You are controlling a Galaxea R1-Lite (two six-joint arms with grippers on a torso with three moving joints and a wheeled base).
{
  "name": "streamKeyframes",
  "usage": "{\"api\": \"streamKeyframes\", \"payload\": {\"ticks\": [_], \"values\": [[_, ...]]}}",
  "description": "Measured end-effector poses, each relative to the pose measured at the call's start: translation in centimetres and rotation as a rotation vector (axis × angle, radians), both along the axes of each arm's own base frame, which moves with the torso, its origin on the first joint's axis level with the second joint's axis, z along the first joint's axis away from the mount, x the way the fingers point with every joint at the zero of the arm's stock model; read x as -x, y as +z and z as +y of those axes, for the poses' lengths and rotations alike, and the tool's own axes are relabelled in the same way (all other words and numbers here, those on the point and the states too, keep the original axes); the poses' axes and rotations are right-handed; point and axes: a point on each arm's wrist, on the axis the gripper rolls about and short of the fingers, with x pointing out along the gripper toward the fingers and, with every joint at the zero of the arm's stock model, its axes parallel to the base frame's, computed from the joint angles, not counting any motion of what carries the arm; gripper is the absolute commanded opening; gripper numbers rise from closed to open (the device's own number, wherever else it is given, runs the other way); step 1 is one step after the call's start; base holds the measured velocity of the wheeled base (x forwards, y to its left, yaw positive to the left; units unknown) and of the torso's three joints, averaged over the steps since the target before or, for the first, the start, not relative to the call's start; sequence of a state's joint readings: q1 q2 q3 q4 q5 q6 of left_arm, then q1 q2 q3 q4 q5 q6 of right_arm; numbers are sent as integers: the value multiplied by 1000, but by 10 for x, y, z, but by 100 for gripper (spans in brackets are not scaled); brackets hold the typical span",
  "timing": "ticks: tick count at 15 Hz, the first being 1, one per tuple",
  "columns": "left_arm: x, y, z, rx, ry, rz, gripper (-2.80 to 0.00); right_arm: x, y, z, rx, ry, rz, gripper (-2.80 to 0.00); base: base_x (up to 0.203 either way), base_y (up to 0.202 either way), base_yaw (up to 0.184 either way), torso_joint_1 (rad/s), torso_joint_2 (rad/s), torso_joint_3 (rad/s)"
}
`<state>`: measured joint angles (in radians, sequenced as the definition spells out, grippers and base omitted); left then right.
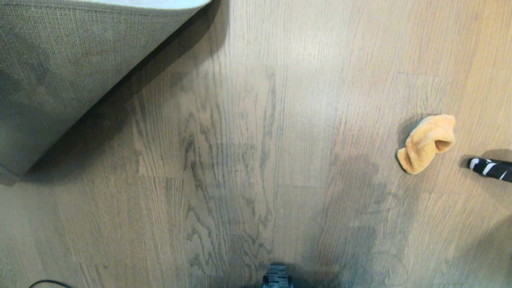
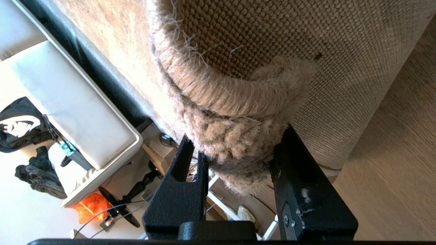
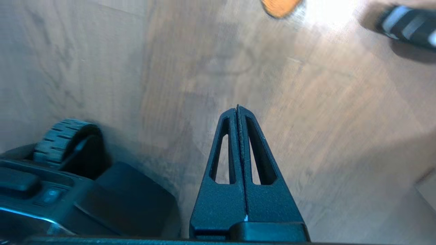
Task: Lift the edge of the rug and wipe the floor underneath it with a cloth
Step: Pick up the rag
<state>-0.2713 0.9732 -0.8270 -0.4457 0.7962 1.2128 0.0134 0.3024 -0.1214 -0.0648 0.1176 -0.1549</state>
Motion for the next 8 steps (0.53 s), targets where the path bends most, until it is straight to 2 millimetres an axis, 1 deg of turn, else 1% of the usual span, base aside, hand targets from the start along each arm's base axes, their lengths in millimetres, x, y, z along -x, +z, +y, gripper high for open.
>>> {"api": "streamKeyframes", "payload": {"ticks": [2,4,8], "values": [[0,-1,0,-1,-1,5,-280,-12,10,1,-3,41,36,-280,0,0,0,0,0,0],[-1,-3,0,-2,0,10,-280,-24,12,3,-10,98,95,-280,0,0,0,0,0,0],[-2,-6,-1,-4,1,23,-280,-39,-5,6,-47,220,259,-280,0,0,0,0,0,0]]}}
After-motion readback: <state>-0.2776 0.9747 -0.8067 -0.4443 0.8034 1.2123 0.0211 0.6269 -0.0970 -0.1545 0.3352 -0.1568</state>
